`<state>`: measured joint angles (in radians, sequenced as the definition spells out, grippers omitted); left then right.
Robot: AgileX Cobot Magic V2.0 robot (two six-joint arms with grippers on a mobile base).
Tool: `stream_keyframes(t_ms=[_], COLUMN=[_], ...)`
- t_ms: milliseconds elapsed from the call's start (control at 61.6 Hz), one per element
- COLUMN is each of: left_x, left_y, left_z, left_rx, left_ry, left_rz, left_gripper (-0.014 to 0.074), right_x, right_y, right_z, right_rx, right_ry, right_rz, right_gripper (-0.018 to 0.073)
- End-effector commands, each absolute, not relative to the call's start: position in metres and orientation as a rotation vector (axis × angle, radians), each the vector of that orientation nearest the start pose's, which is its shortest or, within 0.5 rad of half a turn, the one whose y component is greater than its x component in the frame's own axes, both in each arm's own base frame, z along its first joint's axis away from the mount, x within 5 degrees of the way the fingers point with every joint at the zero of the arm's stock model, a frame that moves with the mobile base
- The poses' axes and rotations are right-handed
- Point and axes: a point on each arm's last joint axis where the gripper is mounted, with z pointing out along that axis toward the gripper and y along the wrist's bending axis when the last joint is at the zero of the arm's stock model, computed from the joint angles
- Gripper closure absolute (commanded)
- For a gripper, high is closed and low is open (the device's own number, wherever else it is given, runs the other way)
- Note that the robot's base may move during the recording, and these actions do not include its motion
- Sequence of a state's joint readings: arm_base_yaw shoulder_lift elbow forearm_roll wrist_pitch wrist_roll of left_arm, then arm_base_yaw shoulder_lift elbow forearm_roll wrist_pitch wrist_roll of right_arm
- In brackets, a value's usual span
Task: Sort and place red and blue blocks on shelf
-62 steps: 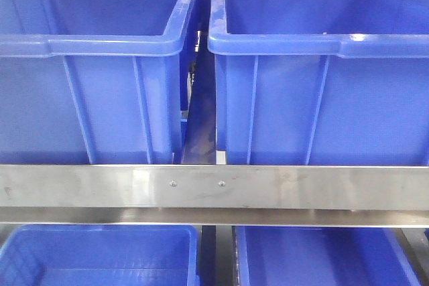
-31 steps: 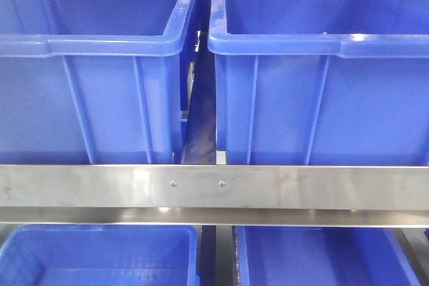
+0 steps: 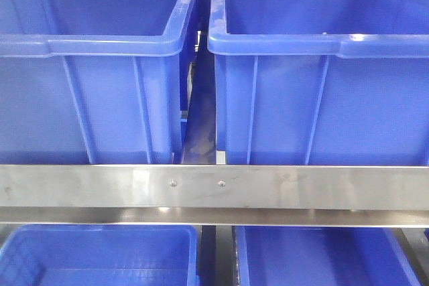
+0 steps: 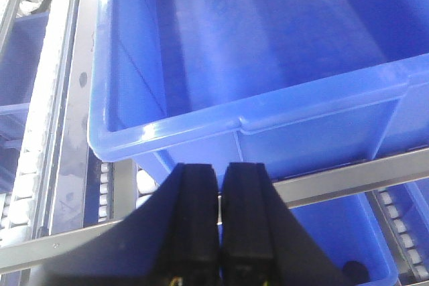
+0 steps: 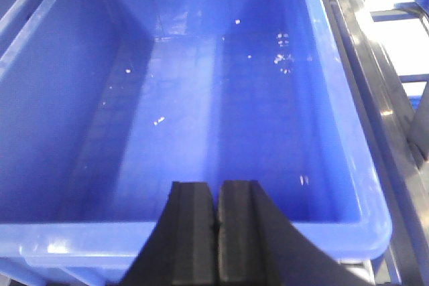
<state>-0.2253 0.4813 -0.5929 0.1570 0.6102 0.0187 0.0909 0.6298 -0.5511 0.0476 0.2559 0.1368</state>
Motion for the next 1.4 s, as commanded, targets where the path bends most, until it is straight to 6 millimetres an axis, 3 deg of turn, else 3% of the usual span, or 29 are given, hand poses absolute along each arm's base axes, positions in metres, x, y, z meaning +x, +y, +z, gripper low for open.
stream_keyframes(t_ms=[0, 276, 487, 1381], left_x=[0.094, 0.094, 0.094, 0.094], left_y=[-0.014, -0.014, -0.014, -0.014], left_z=[0.338, 0.338, 0.338, 0.338], left_rx=[0.286, 0.286, 0.286, 0.287], left_ry=[1.856, 1.856, 1.856, 1.858], left_rz=[0.016, 0.016, 0.016, 0.016], left_gripper=[0.0459, 0.0459, 0.0459, 0.0459], right_x=[0.119, 0.076, 0.058, 0.054], right_y=[0.010, 0.006, 0.005, 0.005], right_z=[0.331, 0.249, 0.213, 0.207], right_rx=[0.054, 0.049, 0.048, 0.047], right_ry=[1.683, 1.579, 1.513, 1.517], right_rz=[0.179, 0.179, 0.184, 0.185], right_gripper=[0.0490, 0.0490, 0.0490, 0.0490])
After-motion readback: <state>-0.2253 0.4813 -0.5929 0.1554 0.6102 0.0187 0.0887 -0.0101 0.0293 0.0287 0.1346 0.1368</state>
